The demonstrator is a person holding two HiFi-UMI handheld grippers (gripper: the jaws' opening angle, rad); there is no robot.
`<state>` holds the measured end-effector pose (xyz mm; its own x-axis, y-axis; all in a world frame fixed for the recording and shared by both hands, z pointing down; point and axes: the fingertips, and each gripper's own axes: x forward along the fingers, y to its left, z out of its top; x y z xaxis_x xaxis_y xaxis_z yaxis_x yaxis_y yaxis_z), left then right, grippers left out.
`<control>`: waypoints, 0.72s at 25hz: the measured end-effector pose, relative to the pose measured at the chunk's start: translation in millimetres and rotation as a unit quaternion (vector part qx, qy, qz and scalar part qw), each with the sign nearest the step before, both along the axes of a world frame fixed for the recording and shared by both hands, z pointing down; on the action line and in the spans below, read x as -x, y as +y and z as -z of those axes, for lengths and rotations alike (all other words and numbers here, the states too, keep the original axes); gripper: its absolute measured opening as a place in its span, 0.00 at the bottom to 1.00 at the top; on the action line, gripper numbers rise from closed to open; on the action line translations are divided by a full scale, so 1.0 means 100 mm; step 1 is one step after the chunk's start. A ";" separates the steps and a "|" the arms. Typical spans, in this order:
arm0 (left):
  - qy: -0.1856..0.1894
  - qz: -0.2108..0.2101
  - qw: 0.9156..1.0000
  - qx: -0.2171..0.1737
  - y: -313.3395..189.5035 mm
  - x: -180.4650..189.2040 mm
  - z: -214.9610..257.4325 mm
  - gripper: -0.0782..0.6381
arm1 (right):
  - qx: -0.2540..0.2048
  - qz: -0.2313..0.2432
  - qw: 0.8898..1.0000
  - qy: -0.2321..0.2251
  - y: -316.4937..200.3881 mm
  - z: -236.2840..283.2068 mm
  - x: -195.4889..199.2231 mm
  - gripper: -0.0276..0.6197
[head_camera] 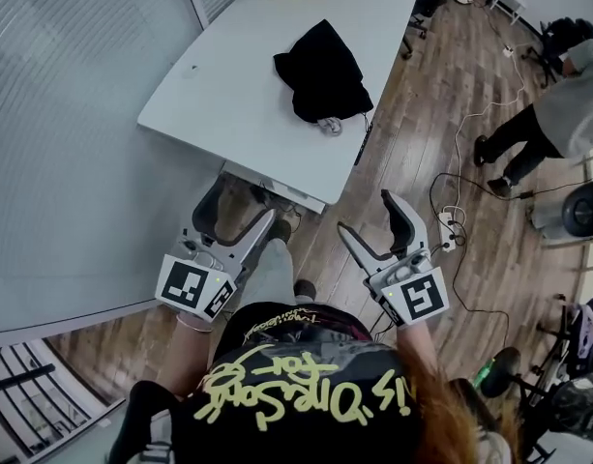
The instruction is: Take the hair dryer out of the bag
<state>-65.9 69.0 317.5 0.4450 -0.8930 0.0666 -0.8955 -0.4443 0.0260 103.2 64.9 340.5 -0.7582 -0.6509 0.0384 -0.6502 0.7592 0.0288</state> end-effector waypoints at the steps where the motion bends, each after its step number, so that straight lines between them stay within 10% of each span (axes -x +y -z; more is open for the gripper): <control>1: 0.000 -0.002 1.000 -0.002 -0.06 0.00 0.00 0.62 | 0.002 -0.002 1.000 0.001 -0.03 0.00 0.00 0.56; 18: -0.008 -0.060 0.998 -0.001 -1.30 0.14 -0.16 0.62 | -0.004 -0.037 0.998 0.058 -1.17 -0.12 0.24 0.56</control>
<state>-80.2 -61.2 333.1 0.5482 -0.8333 0.0721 -0.8359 -0.5488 0.0118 79.3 -51.9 352.4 -0.6992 -0.7050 0.1186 -0.6959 0.7092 0.1129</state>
